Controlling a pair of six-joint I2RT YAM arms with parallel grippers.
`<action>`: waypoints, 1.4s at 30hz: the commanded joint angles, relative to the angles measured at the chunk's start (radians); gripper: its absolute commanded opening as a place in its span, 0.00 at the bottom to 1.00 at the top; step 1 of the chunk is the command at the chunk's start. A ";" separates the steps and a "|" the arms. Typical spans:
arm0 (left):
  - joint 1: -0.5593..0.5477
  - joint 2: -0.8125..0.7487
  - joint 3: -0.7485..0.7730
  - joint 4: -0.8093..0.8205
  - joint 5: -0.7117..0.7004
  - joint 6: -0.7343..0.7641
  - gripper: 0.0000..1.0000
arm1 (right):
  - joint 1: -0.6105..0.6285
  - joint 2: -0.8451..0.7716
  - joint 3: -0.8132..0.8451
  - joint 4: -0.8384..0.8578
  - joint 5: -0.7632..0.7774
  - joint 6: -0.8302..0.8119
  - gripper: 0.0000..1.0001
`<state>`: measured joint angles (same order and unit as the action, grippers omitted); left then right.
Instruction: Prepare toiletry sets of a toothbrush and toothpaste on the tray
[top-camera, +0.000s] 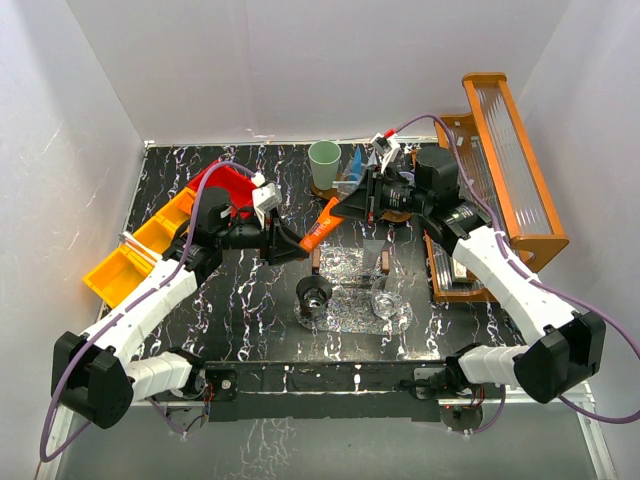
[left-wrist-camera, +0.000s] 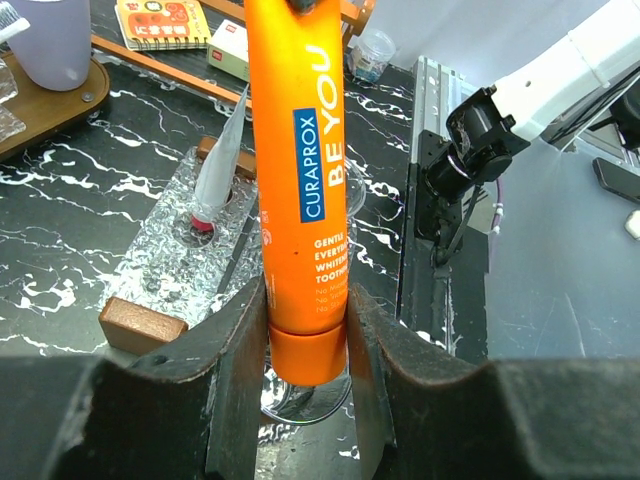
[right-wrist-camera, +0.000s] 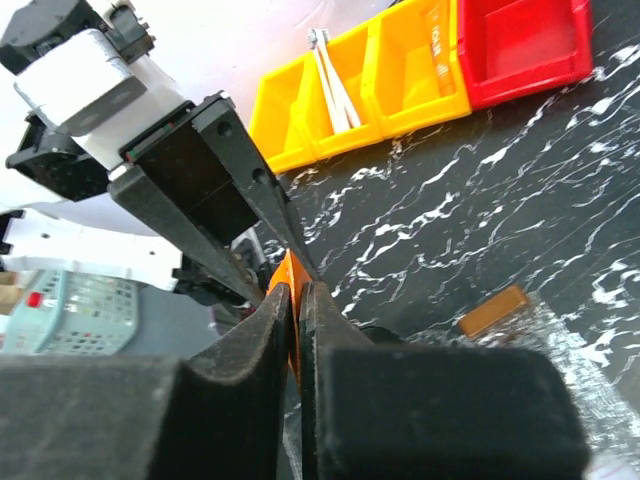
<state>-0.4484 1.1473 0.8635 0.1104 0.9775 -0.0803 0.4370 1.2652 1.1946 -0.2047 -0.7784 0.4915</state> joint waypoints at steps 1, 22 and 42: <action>-0.006 -0.041 0.008 0.023 -0.012 0.015 0.04 | 0.009 -0.007 0.015 0.040 0.029 -0.019 0.00; 0.020 -0.344 -0.123 0.032 -1.327 -0.112 0.99 | 0.238 -0.026 0.179 -0.312 0.767 -0.279 0.00; 0.042 -0.260 -0.047 -0.147 -1.399 -0.167 0.99 | 0.408 0.045 0.073 -0.326 1.120 -0.285 0.00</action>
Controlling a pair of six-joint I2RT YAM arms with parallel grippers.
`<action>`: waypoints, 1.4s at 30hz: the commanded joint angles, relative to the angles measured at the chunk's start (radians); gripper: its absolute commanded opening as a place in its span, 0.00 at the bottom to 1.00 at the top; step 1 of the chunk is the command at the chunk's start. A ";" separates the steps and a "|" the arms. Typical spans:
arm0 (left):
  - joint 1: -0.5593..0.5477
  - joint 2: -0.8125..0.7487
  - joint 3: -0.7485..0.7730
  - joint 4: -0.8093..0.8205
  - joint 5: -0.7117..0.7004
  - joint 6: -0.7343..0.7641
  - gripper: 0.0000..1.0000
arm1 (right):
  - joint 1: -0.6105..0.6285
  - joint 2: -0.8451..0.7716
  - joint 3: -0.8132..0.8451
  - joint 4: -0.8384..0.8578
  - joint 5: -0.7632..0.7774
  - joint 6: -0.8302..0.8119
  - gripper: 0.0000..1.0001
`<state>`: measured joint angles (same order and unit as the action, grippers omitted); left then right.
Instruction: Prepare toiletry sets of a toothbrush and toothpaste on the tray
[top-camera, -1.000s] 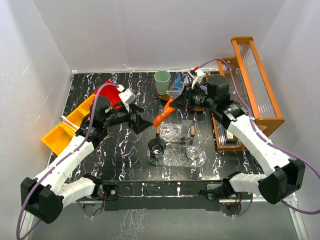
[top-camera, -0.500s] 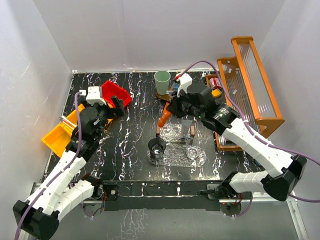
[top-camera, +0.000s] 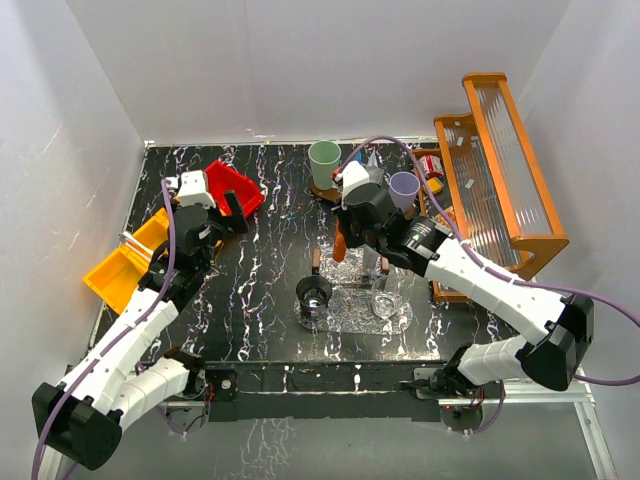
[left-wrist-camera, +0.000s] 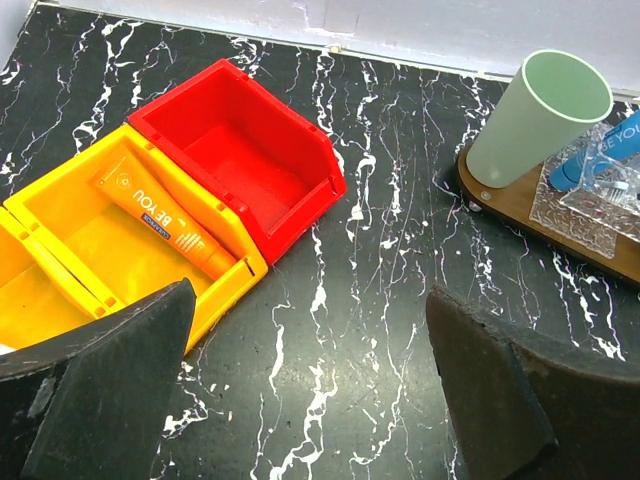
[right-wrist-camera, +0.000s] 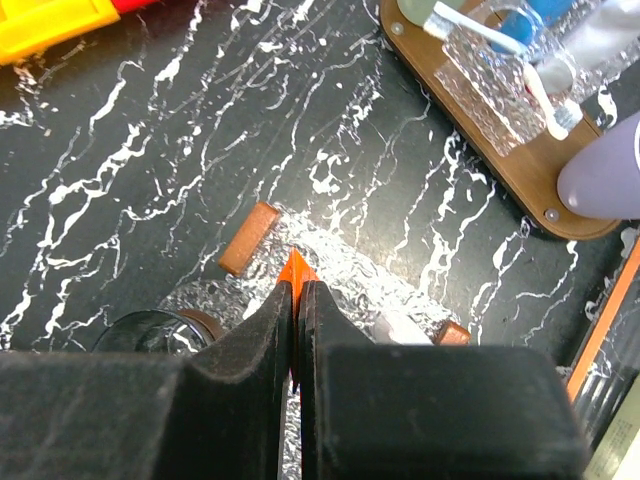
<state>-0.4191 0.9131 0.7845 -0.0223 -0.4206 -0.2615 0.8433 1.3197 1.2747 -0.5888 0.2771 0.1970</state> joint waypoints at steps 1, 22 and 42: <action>0.016 -0.029 0.029 -0.013 -0.004 0.013 0.99 | 0.001 -0.011 -0.014 0.057 0.073 0.010 0.00; 0.031 -0.054 0.012 -0.008 0.034 0.000 0.99 | 0.002 0.001 -0.101 0.116 0.152 0.007 0.00; 0.032 -0.053 0.011 -0.008 0.036 0.001 0.99 | 0.002 -0.006 -0.163 0.168 0.177 0.032 0.00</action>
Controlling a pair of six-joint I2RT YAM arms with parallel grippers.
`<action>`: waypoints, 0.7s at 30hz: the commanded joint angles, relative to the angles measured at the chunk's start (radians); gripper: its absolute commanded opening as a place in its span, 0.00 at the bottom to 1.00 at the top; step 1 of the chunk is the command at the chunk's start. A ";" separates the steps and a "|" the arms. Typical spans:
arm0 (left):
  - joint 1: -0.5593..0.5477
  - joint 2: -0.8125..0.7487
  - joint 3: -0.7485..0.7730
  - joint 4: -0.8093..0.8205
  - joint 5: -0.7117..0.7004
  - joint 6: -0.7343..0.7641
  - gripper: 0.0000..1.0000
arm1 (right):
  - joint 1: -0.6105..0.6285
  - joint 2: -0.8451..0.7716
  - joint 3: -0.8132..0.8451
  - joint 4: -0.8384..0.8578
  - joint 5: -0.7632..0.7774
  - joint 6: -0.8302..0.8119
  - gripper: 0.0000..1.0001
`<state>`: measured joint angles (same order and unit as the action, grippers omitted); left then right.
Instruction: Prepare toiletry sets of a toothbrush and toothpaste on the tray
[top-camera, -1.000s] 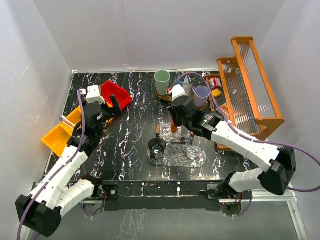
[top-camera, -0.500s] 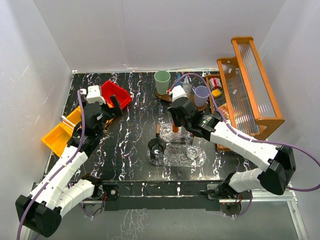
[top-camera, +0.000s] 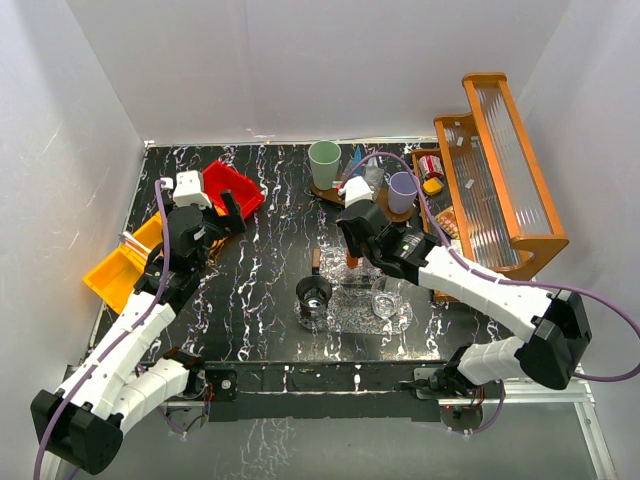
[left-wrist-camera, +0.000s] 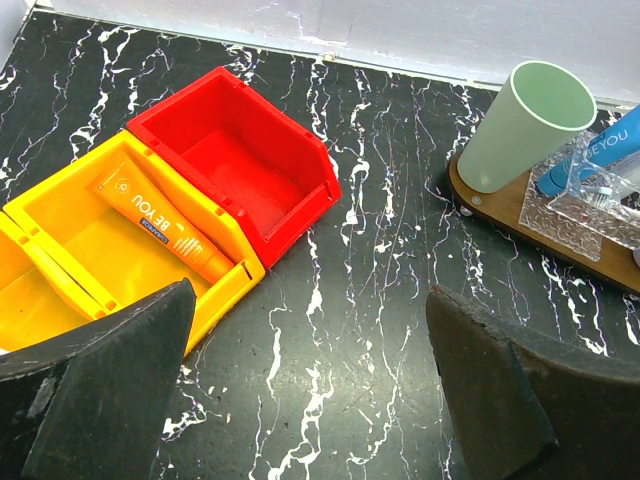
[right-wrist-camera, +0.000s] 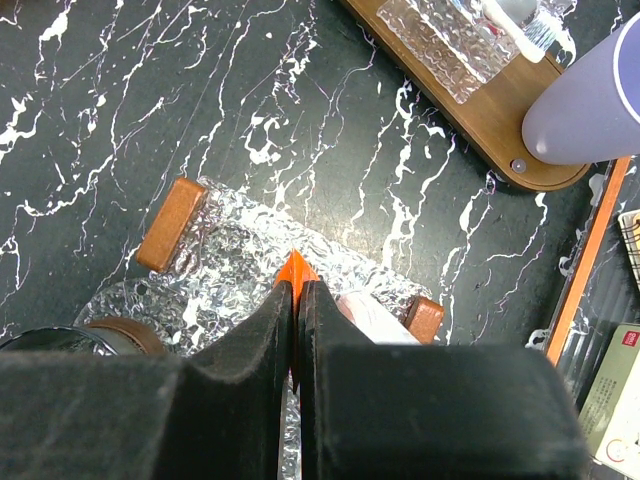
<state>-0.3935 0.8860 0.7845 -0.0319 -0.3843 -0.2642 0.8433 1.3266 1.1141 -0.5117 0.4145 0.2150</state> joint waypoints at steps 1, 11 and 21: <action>0.007 -0.027 0.011 0.001 -0.001 0.005 0.99 | 0.002 -0.013 -0.010 0.100 0.043 0.016 0.00; 0.007 -0.031 0.011 0.000 -0.004 0.005 0.99 | 0.002 -0.015 -0.073 0.178 0.081 0.047 0.00; 0.007 -0.032 0.009 0.000 -0.005 0.008 0.99 | 0.001 -0.009 -0.113 0.211 0.089 0.057 0.01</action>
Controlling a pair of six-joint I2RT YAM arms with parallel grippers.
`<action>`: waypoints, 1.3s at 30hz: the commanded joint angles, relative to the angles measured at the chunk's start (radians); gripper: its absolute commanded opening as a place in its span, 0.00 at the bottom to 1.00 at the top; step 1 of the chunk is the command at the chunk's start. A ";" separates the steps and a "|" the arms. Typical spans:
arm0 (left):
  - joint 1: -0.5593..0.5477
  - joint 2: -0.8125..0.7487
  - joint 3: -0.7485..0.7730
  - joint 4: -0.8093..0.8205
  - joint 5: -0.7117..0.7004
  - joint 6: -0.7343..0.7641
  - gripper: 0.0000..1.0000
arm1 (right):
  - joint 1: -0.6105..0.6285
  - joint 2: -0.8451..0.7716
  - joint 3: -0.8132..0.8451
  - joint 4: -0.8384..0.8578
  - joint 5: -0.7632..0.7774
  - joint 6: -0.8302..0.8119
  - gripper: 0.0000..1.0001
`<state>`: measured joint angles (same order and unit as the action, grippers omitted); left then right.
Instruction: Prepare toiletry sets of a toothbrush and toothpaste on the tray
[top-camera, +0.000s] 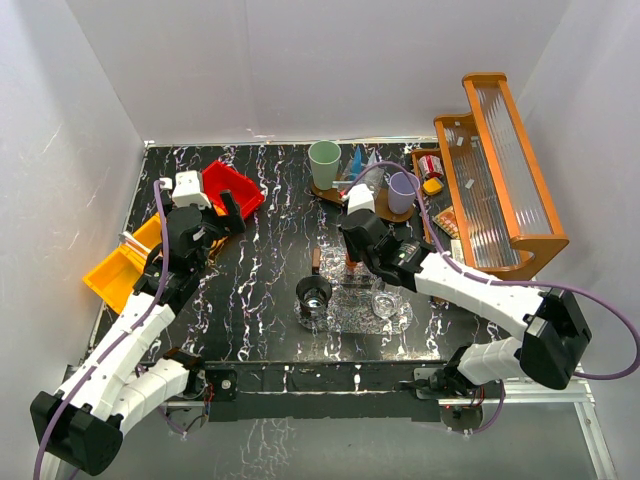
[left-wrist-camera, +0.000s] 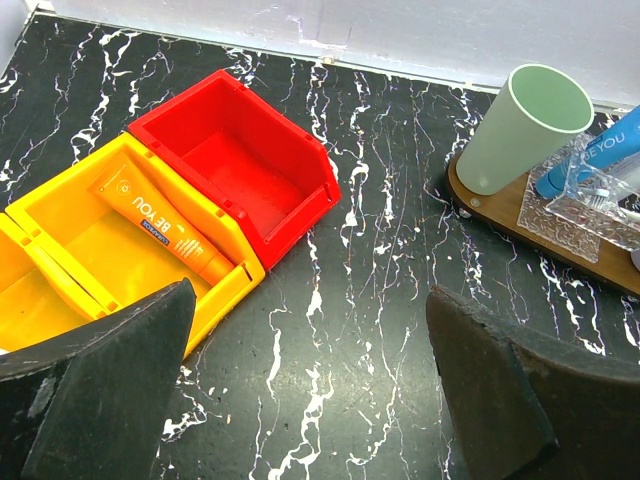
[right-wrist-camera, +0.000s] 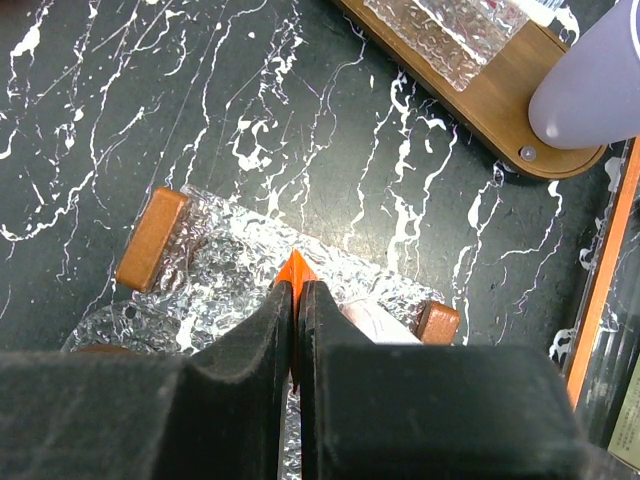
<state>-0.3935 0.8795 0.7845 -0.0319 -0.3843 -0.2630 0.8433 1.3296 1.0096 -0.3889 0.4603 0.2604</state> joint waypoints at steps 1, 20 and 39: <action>0.007 -0.025 0.010 0.000 -0.005 0.007 0.99 | 0.002 -0.013 -0.012 0.090 0.043 0.012 0.03; 0.007 -0.027 0.093 -0.212 0.005 -0.057 0.99 | 0.002 -0.127 0.173 -0.040 -0.060 -0.052 0.47; 0.632 0.245 0.294 -0.526 0.124 -0.162 0.97 | 0.002 -0.532 -0.052 0.045 -0.065 -0.190 0.78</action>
<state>0.1024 1.1130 1.0309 -0.4965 -0.3500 -0.3912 0.8433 0.8654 0.9779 -0.3874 0.3630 0.0849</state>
